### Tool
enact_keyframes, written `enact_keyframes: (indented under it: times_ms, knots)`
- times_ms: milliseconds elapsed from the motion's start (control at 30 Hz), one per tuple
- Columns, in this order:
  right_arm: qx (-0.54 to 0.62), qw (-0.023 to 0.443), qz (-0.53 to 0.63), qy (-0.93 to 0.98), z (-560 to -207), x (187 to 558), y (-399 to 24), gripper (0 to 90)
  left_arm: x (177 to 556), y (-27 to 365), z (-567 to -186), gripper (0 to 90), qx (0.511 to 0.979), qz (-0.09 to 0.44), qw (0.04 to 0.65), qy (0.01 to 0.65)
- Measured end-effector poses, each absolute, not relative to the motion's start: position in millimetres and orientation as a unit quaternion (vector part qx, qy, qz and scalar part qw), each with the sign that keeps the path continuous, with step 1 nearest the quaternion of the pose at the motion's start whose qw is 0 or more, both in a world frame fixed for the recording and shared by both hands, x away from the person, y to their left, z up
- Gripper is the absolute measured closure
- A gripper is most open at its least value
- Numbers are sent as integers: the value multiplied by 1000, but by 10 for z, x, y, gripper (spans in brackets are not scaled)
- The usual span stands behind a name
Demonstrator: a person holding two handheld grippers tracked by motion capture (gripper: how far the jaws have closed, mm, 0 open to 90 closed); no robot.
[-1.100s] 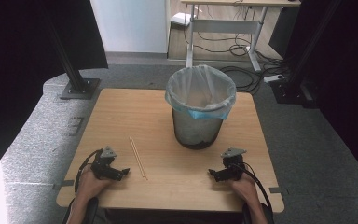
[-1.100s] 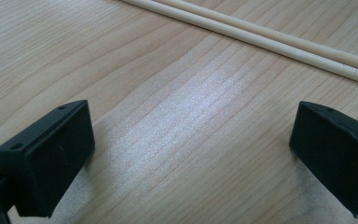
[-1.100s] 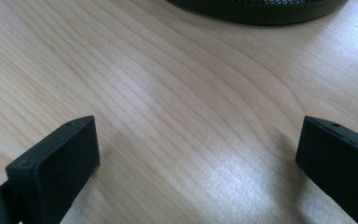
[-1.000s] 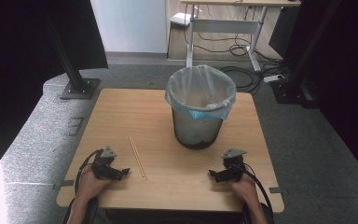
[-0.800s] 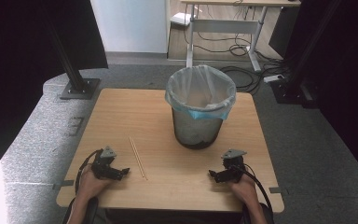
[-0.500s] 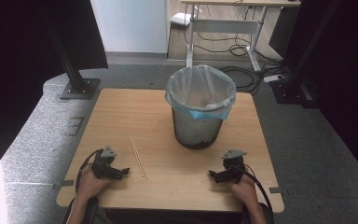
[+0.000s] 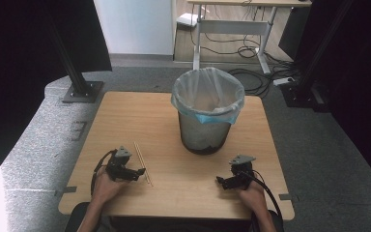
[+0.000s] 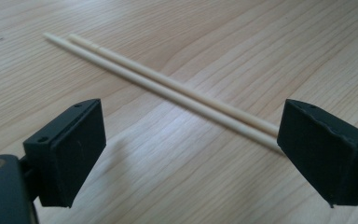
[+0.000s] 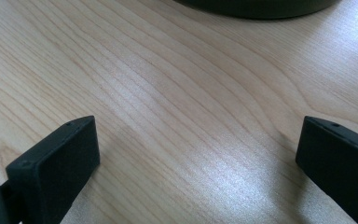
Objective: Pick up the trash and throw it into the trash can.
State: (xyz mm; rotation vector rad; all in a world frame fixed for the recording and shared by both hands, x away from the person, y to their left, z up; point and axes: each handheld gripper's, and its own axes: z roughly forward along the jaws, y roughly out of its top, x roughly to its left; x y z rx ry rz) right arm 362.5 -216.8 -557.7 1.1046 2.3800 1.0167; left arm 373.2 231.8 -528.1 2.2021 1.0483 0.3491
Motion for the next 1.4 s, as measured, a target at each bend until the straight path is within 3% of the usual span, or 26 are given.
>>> enact_keyframes:
  times_ms: [333, 600, 667, 700, 1033, 1400]
  knots:
    - [388, 163, 356, 834, -5577, 3625, -2167, 0, 3766, 2193, -5418, 78, 850, 138, 307, 405]
    - [388, 163, 356, 834, -5577, 3619, -2165, 0, 3687, 2486, -5393, 161, 844, 145, 295, 424]
    - [388, 163, 356, 834, -5577, 3618, -2165, 0, 3646, 2629, -5376, 199, 840, 149, 295, 429]
    - [388, 163, 356, 834, -5577, 3619, -2165, 0, 3609, 2764, -5357, 300, 838, 150, 296, 433]
    - [388, 163, 356, 834, -5577, 3619, -2165, 0, 3628, 3204, -5339, 844, 822, 154, 307, 455]
    - [388, 163, 356, 834, -5577, 3619, -2165, 0, 3758, 3261, -5315, 864, 820, 143, 305, 462]
